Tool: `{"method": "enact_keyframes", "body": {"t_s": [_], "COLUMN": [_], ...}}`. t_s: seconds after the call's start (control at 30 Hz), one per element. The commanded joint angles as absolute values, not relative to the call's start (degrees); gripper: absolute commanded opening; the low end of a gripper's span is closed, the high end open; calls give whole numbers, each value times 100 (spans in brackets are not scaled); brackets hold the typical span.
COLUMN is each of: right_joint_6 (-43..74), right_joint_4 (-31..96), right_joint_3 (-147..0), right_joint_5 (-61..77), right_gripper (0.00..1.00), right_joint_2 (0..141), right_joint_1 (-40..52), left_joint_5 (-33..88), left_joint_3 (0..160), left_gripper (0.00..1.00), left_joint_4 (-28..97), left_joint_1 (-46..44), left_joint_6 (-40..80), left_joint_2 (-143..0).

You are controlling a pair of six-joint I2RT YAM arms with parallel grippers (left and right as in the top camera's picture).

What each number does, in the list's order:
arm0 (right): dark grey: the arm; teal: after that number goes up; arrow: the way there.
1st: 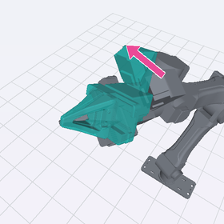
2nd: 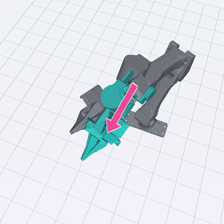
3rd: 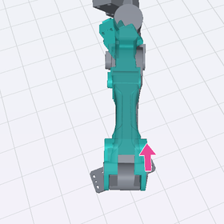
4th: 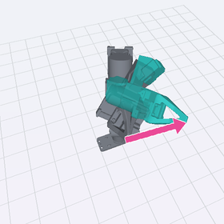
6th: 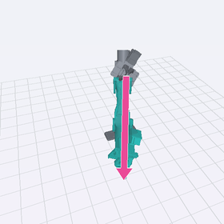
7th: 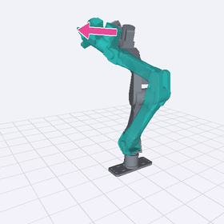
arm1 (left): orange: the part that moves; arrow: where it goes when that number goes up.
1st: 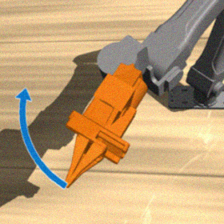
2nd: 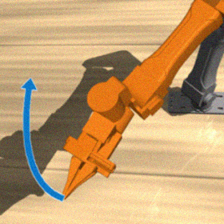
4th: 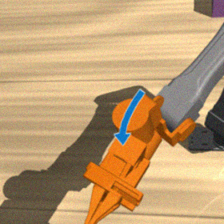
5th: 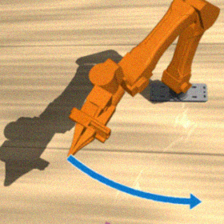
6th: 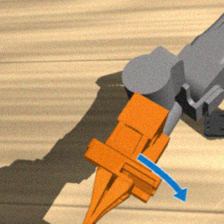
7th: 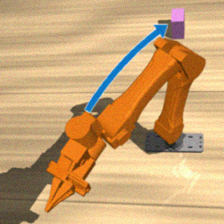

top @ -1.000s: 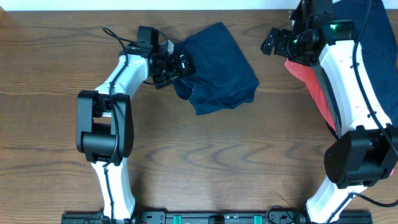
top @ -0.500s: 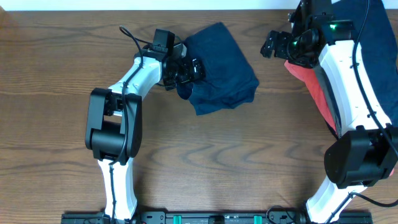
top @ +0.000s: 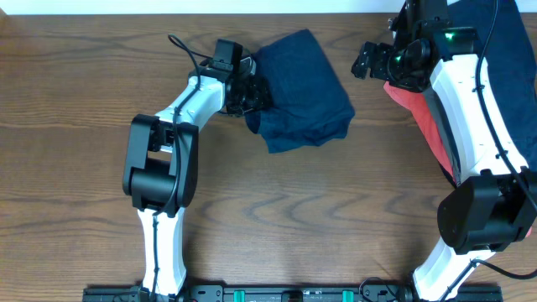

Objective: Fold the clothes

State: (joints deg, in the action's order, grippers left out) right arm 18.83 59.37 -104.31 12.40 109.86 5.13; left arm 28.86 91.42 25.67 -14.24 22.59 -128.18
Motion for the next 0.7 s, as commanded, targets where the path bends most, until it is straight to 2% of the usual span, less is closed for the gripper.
{"method": "enact_keyframes", "body": {"t_s": [0.0,0.13,0.2,0.47,0.67], "right_joint_6": [1809,1767,1747,1743,1695], "right_joint_4": [5961,5957,5948,5959,5957], "right_joint_3": [-10466,-10466,-10466,-10466,-10466], "right_joint_5": [1225,1225,1225,1225,1221], "right_gripper": [99,99,99,99,99], "right_joint_2": [10973,10973,10973,10973,10973], "right_joint_1": [563,561,565,563,558], "left_joint_5": [2287,2174,2169,2200,2248], "left_joint_3": [8936,8936,8936,8949,8949], "left_gripper": [38,19,6,6,6], "left_joint_4": [2709,2707,2703,2646,2491], "left_joint_1": [-1520,-1520,-1520,-1396,-976], "left_joint_6": [2580,2611,2609,2683,3404], "left_joint_2": [-13277,-13277,-13277,-13107,-12663]}}
